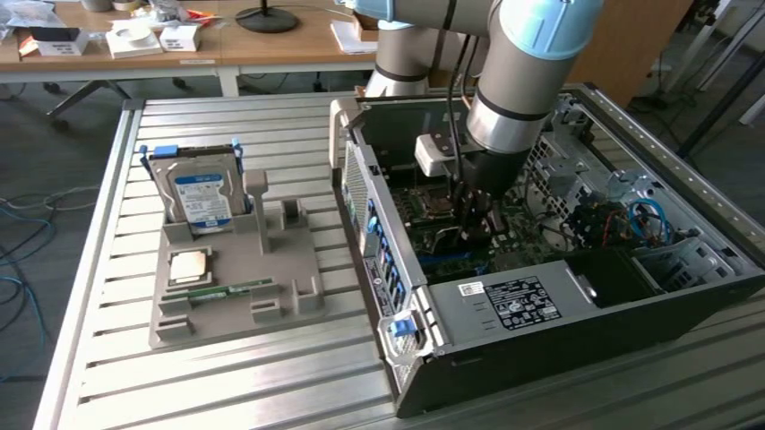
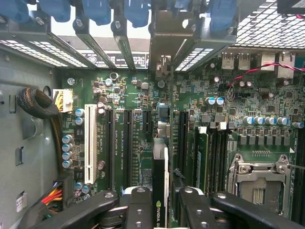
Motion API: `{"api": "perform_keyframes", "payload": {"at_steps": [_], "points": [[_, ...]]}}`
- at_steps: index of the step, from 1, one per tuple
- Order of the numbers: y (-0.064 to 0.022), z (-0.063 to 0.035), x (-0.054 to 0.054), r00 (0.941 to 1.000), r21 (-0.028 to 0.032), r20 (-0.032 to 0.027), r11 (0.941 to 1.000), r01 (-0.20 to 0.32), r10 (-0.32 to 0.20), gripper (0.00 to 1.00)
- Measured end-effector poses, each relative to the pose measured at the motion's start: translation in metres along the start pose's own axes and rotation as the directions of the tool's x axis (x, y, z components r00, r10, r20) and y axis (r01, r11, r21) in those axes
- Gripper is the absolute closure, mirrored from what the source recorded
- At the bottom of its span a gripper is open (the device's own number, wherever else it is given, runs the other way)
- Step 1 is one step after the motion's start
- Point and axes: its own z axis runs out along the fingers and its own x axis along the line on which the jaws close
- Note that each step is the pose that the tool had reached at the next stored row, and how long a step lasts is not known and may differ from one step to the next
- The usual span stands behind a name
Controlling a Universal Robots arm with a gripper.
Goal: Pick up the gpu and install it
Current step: 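Insert the gpu into the slot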
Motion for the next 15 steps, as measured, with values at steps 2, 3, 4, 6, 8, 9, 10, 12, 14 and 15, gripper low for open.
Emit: {"api": "perform_keyframes", "payload": {"at_steps": [2, 3, 4, 6, 8, 9, 10, 12, 14, 15], "points": [[0.0, 0.0, 0.0, 1.0, 0.0, 0.0, 1.0, 0.0, 0.0, 0.73], [0.0, 0.0, 0.0, 1.0, 0.0, 0.0, 1.0, 0.0, 0.0, 0.67], [0.0, 0.0, 0.0, 1.0, 0.0, 0.0, 1.0, 0.0, 0.0, 0.67], [0.0, 0.0, 0.0, 1.0, 0.0, 0.0, 1.0, 0.0, 0.0, 0.67], [0.0, -0.001, 0.0, 1.0, -0.0001, -0.0002, 1.0, 0.0, 0.0, 0.67], [0.0, -0.0025, 0.0, 1.0, -0.0001, -0.0003, 1.0, 0.0, 0.0, 0.67], [-0.0001, -0.0039, 0.0, 1.0, 0.0001, 0.0001, 1.0, 0.0, 0.0, 0.67], [-0.0001, -0.008, 0.0, 1.0, 0.0, 0.0, 1.0, 0.0, 0.0, 0.67], [-0.0002, -0.0129, 0.0, 1.0, 0.0, 0.0, 1.0, 0.0, 0.0, 0.67], [-0.0002, -0.0158, -0.001, 1.0, 0.0001, 0.0001, 1.0, 0.0, 0.0, 0.67]]}}
